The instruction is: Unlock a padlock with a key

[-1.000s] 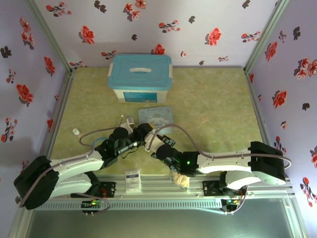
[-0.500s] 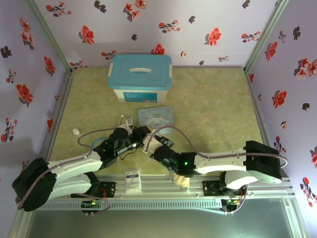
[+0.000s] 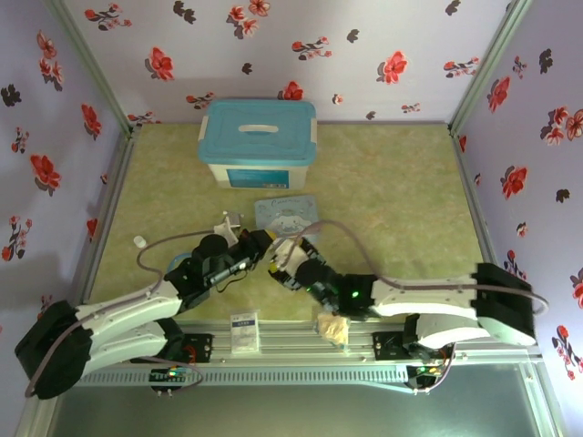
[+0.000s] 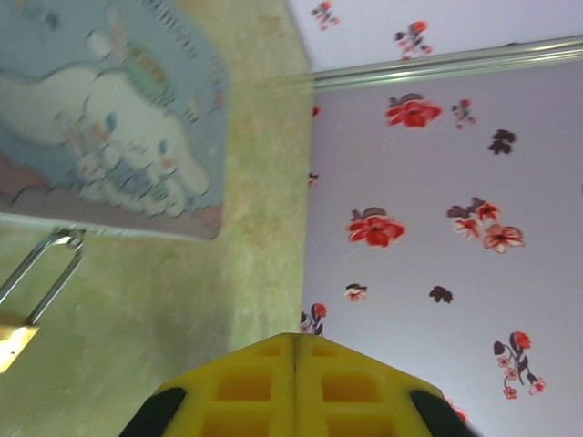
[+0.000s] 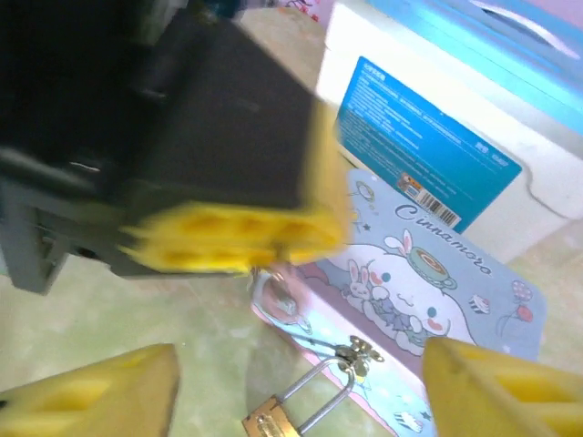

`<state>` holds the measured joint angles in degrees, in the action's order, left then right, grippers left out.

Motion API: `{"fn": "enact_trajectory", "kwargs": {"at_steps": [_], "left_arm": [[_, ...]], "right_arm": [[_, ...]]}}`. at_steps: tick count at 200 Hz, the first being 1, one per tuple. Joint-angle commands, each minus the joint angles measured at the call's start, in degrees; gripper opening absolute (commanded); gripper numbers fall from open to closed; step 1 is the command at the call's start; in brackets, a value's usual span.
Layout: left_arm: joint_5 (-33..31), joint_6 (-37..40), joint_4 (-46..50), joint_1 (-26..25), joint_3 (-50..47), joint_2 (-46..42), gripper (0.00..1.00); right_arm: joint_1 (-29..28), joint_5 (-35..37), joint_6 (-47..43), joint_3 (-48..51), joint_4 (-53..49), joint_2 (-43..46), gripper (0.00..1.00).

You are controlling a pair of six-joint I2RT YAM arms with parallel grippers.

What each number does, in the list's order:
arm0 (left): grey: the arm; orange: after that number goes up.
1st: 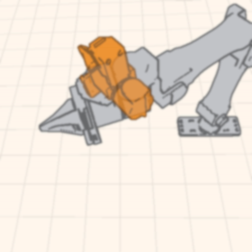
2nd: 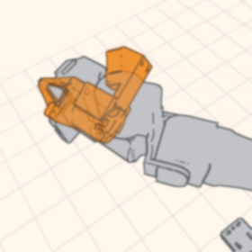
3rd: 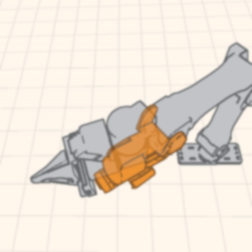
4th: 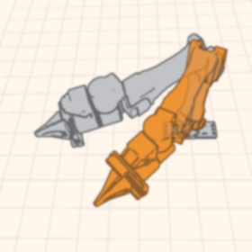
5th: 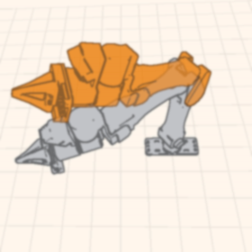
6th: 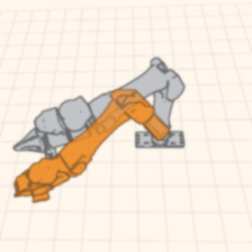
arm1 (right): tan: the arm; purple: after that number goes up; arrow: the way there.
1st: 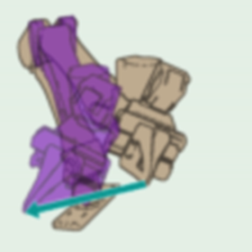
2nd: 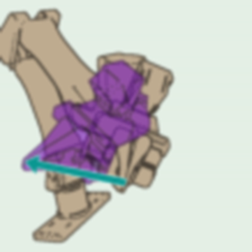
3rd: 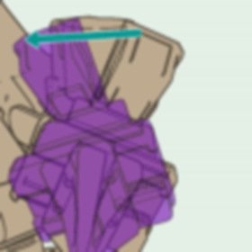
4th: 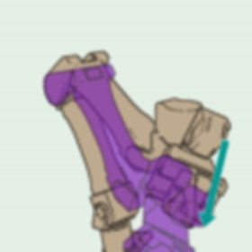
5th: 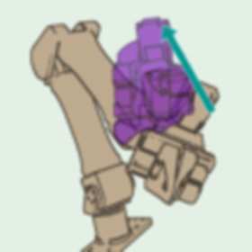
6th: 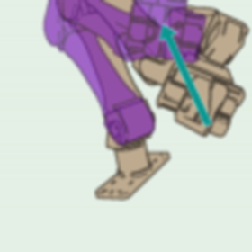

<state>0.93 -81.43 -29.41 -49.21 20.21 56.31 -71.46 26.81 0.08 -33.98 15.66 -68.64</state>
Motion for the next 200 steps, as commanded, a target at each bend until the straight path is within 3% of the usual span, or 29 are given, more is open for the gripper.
{"fn": "enact_trajectory", "kwargs": {"at_steps": [1,15,35,64,91,112,143,174,200], "left_arm": [[0.6,10.9,2.6,1.8,2.5,-3.4,0.0],[1.6,17.4,5.0,2.3,4.6,-4.8,0.0],[4.9,27.8,7.5,2.3,8.4,-6.1,0.0],[11.6,40.8,11.4,2.2,13.9,-7.6,0.0],[15.0,50.6,13.1,2.1,16.1,-9.6,0.0],[15.0,52.9,14.2,2.2,17.4,-10.1,0.0],[15.0,51.8,13.0,2.2,17.8,-9.3,0.0],[15.0,50.4,10.4,2.1,17.1,-9.0,0.0],[15.2,50.0,10.2,2.2,17.9,-8.6,0.0]], "right_arm": [[12.6,-27.7,24.5,5.6,7.9,7.4,0.8],[17.5,-37.5,31.5,6.4,12.0,8.2,0.82],[20.4,-45.3,36.3,5.6,15.2,7.2,0.84],[23.2,-55.2,47.6,6.6,34.9,1.5,0.82],[23.5,-58.5,53.3,7.3,50.6,-4.1,0.76],[23.4,-57.9,54.0,8.1,56.5,-6.3,0.7],[23.5,-56.9,51.9,9.5,57.0,-5.4,0.66],[23.5,-54.4,47.1,10.8,50.1,0.1,0.66],[23.4,-52.0,43.3,10.8,42.9,4.7,0.76]]}}
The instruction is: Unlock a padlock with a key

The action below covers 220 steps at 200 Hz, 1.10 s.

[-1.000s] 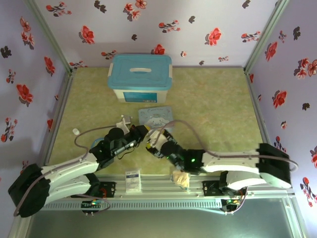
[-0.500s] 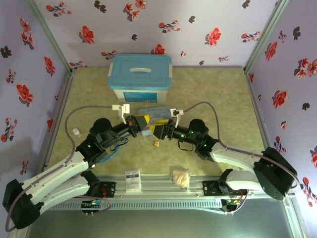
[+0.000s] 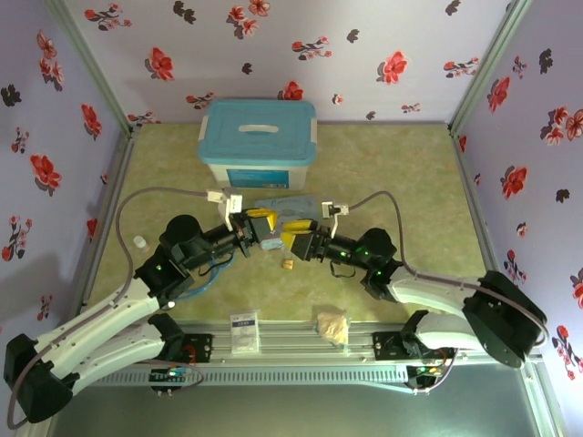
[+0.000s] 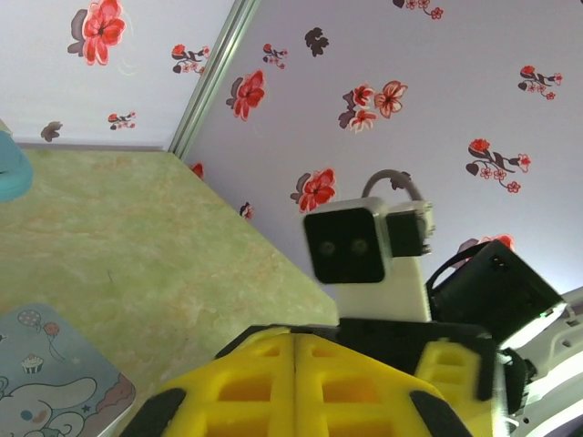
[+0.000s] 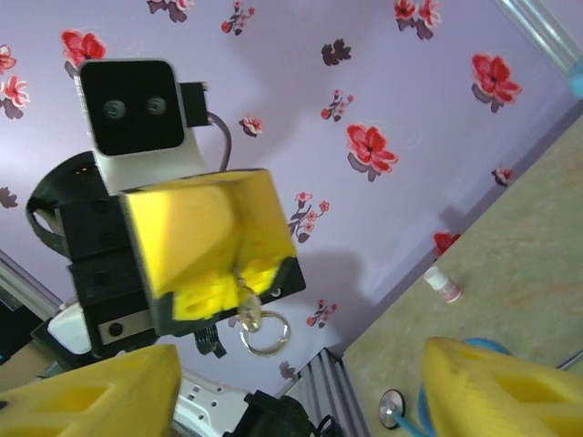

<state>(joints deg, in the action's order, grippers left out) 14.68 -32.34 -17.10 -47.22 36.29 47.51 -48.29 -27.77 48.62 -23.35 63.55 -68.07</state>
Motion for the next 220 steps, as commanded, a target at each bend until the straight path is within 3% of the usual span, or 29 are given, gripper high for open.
{"fn": "enact_trajectory", "kwargs": {"at_steps": [1,41,66,117,151,187,220], "left_arm": [[1.4,0.8,-2.2,0.2,1.8,0.2,0.0],[4.3,-4.5,-9.3,0.2,1.3,2.3,0.0],[6.0,-8.3,-13.2,0.2,1.4,2.8,0.0],[6.3,-9.6,-15.1,0.2,1.1,3.0,0.0],[6.3,-9.5,-15.1,0.2,1.0,3.5,0.0],[6.5,-9.3,-15.4,0.2,1.2,3.4,0.0],[6.5,-9.4,-15.8,0.2,0.8,3.1,0.0]], "right_arm": [[0.2,2.6,-5.4,0.2,-5.2,4.3,0.76],[-0.1,0.2,-5.8,-2.0,-4.5,3.6,0.71],[-0.3,-0.7,-4.0,-2.3,1.0,1.2,0.69],[-0.4,-2.3,-1.9,-4.5,5.0,-1.1,0.68],[-0.9,-2.4,-1.8,-5.5,5.4,-2.0,0.58],[-1.3,-2.6,-1.2,-5.7,6.5,-3.1,0.36],[-1.4,-1.7,-1.2,-4.7,7.1,-2.6,0.25]]}}
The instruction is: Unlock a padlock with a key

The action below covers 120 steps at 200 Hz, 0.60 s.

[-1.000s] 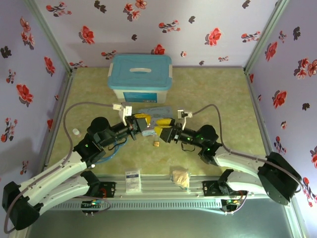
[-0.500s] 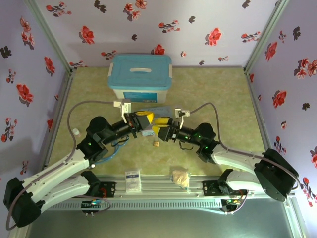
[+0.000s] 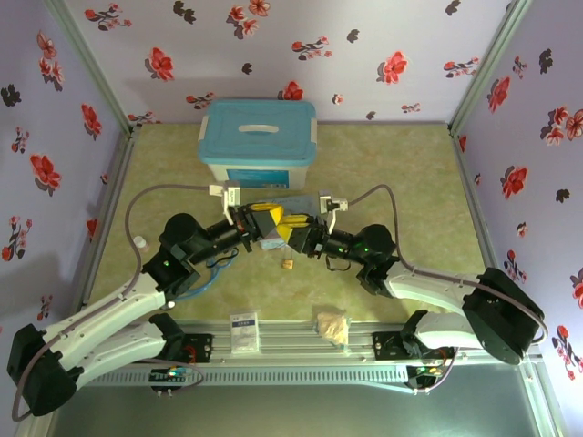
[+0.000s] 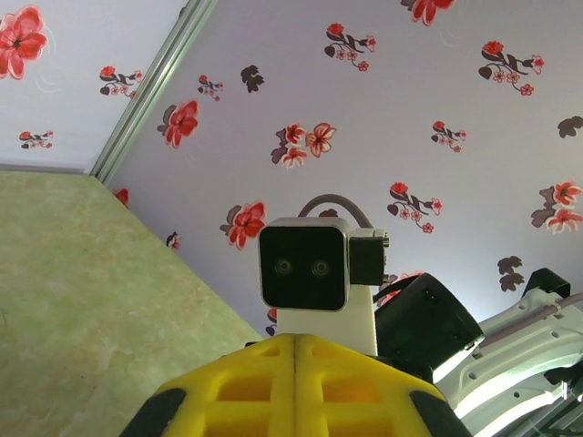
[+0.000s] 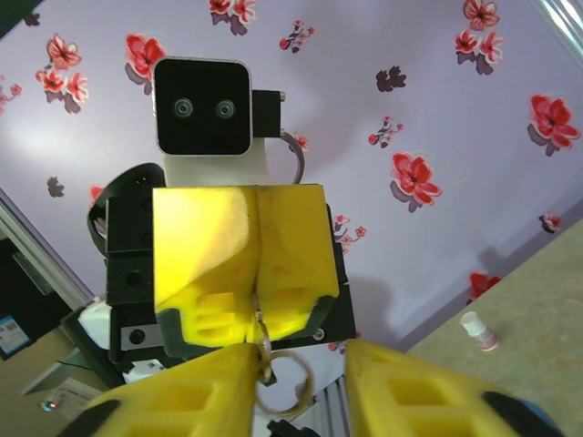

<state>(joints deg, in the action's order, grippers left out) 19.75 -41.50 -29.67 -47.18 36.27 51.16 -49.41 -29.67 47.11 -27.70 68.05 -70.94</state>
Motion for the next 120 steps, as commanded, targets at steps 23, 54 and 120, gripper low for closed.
{"fn": "enact_trajectory", "kwargs": {"at_steps": [23,54,120], "left_arm": [[1.5,-0.8,-4.3,0.2,0.0,-0.2,0.0],[1.4,-1.0,-4.3,0.2,0.0,0.0,0.0],[-3.4,0.5,0.8,0.4,0.7,-2.8,0.71]], "right_arm": [[-0.5,0.3,1.1,-0.4,4.0,-0.6,0.23],[-0.6,0.2,1.8,-0.4,5.5,-1.6,0.16],[-0.5,6.1,-2.0,2.7,-4.1,4.2,0.0]]}}
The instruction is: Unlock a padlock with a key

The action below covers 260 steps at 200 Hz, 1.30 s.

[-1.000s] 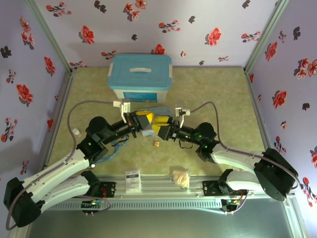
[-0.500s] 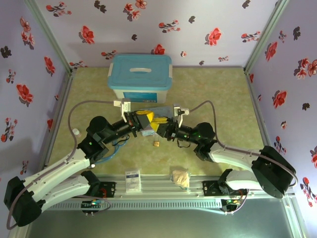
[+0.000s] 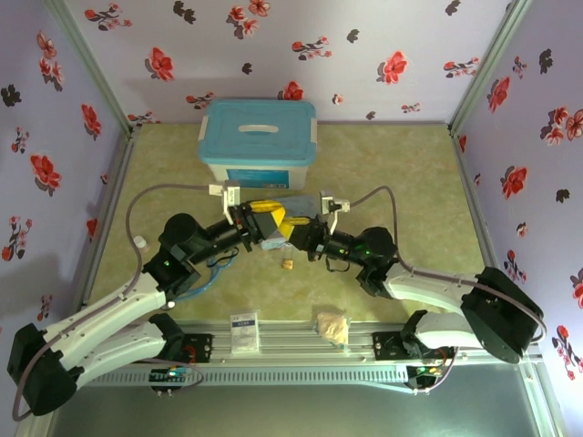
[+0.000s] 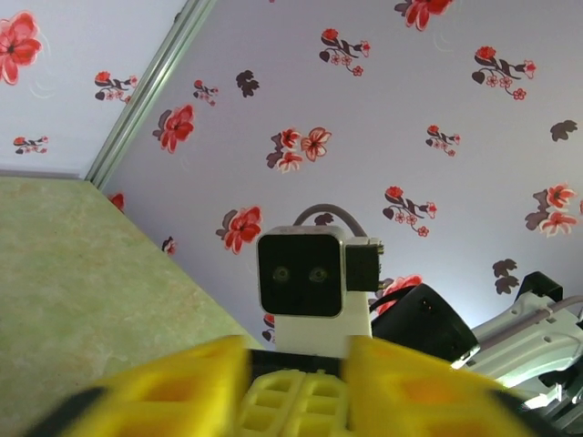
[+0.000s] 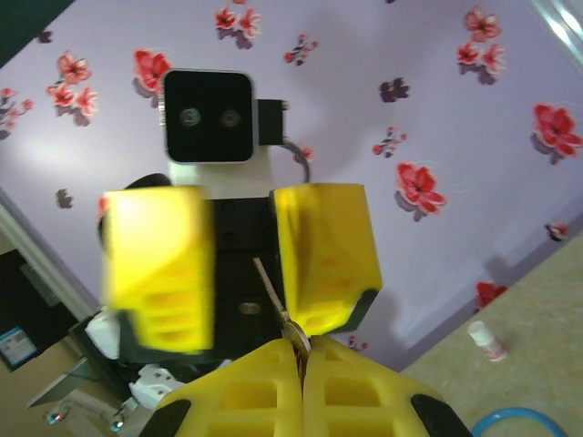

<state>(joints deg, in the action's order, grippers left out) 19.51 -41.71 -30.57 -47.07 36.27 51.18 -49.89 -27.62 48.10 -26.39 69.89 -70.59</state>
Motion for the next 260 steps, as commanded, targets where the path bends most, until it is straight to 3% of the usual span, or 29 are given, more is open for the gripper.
{"fn": "enact_trajectory", "kwargs": {"at_steps": [1,9,12,62,86,105,130,152,196,209,229,260], "left_arm": [[-3.3,0.8,1.8,0.3,0.7,-2.9,0.73],[-5.0,1.1,2.4,0.3,0.9,-4.3,0.97],[-5.7,1.2,3.1,0.3,1.1,-4.6,0.99],[-14.4,3.3,20.4,0.4,6.3,-6.9,1.0],[-18.5,2.3,36.5,0.4,10.5,-1.5,0.99],[-17.1,1.6,43.6,-0.1,11.6,4.6,0.94],[-15.8,0.5,41.3,-3.3,9.0,10.4,0.86],[-15.9,-0.7,35.1,-5.0,5.4,13.4,0.77],[-15.8,-0.6,26.1,-5.3,-0.2,21.6,0.76],[-15.1,-0.1,24.3,-5.3,-0.3,23.9,0.69],[-15.9,1.1,26.6,-5.3,1.7,27.2,0.48],[-17.3,1.0,25.0,-5.4,1.1,31.1,0.48]], "right_arm": [[-0.1,4.2,-3.2,1.4,-6.3,4.1,0.0],[-0.1,5.9,-4.0,1.9,-9.8,5.6,0.0],[0.0,6.5,-4.4,2.0,-11.0,6.2,0.0],[0.0,11.9,-8.4,3.1,-25.8,13.8,0.0],[0.1,18.2,-10.5,-0.1,-45.5,17.0,0.0],[0.4,26.1,-11.3,-2.0,-61.4,18.9,0.0],[1.5,29.6,-11.4,-1.9,-71.6,20.0,0.0],[1.5,30.3,-10.3,-0.4,-73.0,21.4,0.0],[1.5,31.9,-10.2,0.3,-76.0,22.4,0.0],[1.5,31.9,-10.1,0.4,-76.3,22.2,0.0],[1.5,33.4,-8.8,0.9,-76.7,22.1,0.0],[1.5,34.0,-7.4,2.0,-74.8,20.9,0.0]]}}
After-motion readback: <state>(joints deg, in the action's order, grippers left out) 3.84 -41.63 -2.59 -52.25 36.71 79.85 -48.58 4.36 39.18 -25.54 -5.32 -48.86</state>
